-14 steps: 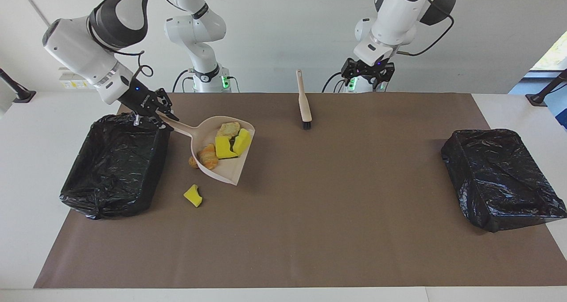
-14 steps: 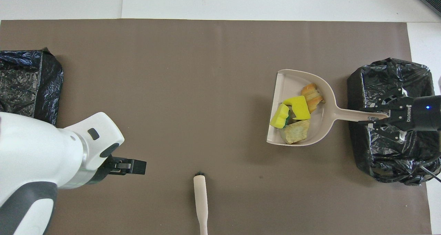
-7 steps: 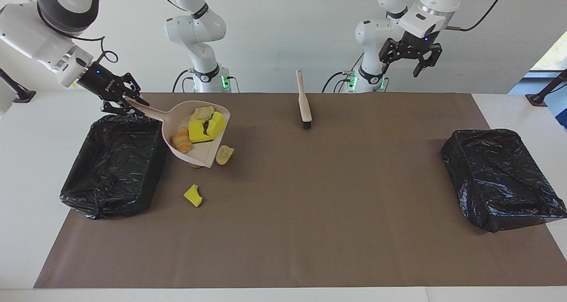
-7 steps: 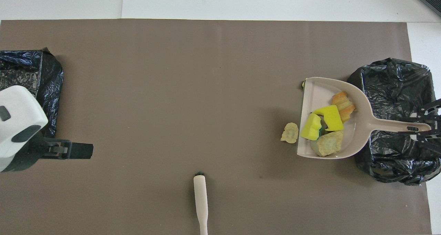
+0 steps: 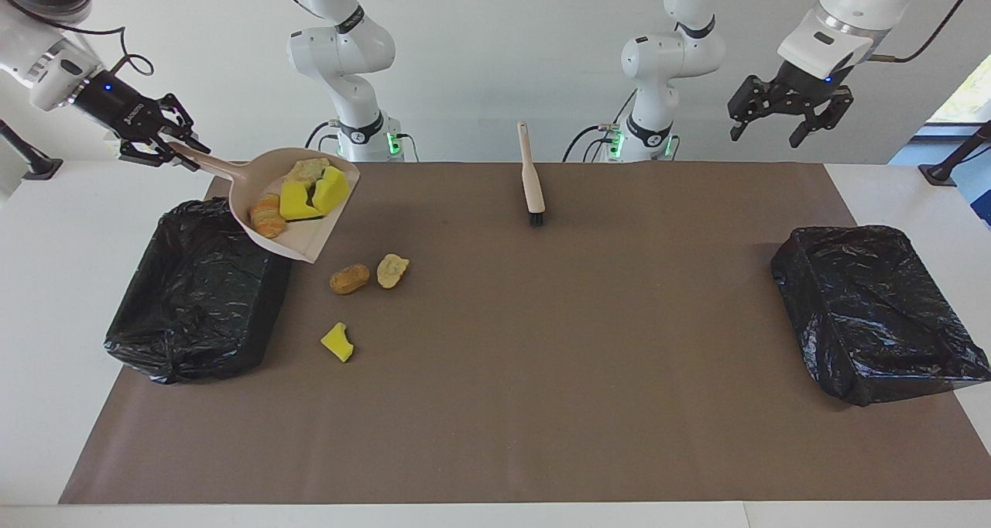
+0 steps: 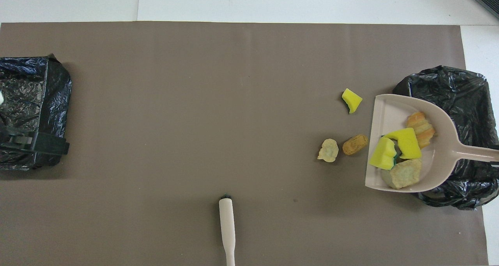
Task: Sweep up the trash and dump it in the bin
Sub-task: 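Tip the dustpan over the bin with the right gripper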
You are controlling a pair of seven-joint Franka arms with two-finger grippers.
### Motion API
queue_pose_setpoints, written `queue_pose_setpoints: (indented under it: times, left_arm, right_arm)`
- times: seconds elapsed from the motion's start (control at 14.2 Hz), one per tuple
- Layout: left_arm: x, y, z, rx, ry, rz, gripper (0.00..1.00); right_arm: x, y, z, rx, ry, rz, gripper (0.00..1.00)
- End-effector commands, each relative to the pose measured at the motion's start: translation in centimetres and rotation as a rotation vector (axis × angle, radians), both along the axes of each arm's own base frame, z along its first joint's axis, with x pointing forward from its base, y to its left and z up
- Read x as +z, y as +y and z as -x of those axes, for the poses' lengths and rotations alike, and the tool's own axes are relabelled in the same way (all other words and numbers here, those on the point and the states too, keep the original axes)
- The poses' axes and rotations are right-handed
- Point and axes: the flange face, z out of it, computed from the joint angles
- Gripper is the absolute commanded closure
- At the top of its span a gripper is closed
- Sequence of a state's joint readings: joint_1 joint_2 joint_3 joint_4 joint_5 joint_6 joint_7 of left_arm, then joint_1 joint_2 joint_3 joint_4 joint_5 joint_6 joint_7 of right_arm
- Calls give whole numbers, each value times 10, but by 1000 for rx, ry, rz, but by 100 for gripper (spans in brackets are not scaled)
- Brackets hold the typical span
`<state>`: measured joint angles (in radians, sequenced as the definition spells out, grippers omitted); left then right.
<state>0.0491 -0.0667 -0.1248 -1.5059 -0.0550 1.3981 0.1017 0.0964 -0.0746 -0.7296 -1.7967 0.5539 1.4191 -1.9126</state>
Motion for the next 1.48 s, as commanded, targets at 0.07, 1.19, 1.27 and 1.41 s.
queue_pose_setpoints:
  times: [0.07, 1.19, 1.27, 1.41]
  left_arm:
    - [13, -8, 3, -30, -14, -19, 0]
    - [15, 10, 0, 9, -38, -47, 0]
    - [15, 10, 0, 9, -38, -47, 0]
    - [15, 11, 0, 11, -36, -47, 0]
  right_arm:
    - [12, -32, -1, 38, 24, 81, 100]
    - [19, -168, -23, -12, -52, 316, 100]
    - [11, -166, -34, -9, -47, 331, 100]
    - [3, -149, -50, 10, -22, 336, 100]
